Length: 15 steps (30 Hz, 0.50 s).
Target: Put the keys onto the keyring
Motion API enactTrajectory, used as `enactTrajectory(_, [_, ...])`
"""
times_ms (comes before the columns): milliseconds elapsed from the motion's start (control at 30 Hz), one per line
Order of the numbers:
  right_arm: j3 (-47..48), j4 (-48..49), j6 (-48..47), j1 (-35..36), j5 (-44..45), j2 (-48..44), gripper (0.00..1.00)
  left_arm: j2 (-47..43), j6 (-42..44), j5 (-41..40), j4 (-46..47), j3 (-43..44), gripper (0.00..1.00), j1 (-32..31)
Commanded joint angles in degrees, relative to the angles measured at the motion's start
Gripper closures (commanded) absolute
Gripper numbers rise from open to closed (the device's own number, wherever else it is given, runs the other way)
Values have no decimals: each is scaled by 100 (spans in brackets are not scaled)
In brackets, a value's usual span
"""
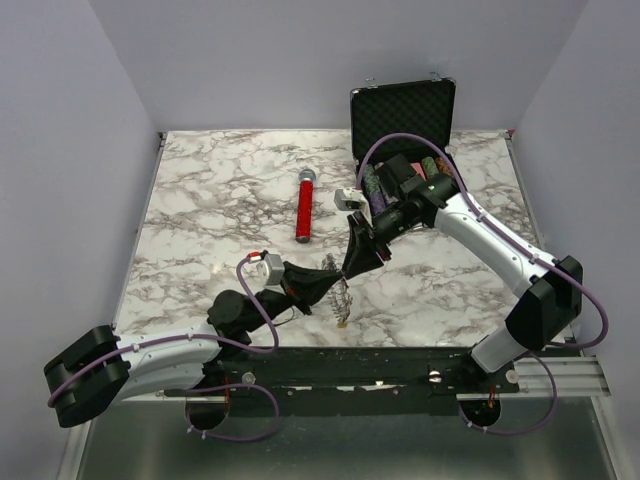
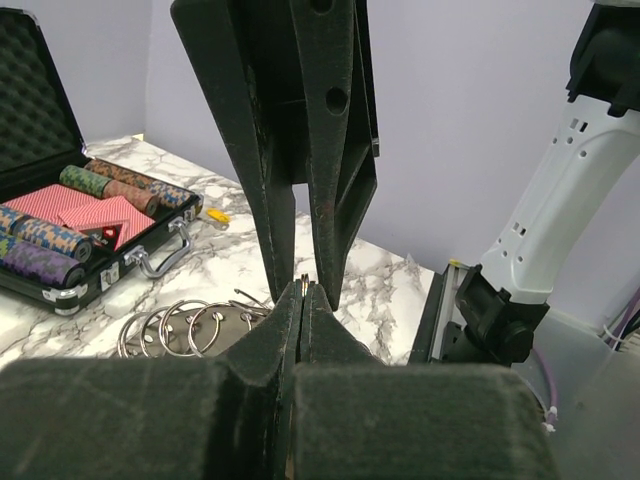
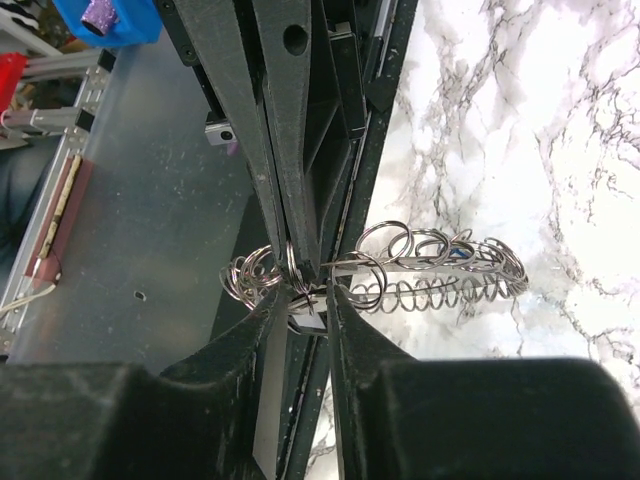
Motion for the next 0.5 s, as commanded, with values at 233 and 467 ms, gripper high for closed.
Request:
enactTrajectory(233, [-148, 175, 52, 46, -126, -61, 71, -34, -70, 30, 484, 147, 100, -3])
enactTrajectory(467, [-121, 219, 122, 73, -170, -43, 68, -7, -70, 21, 484, 147, 100, -3])
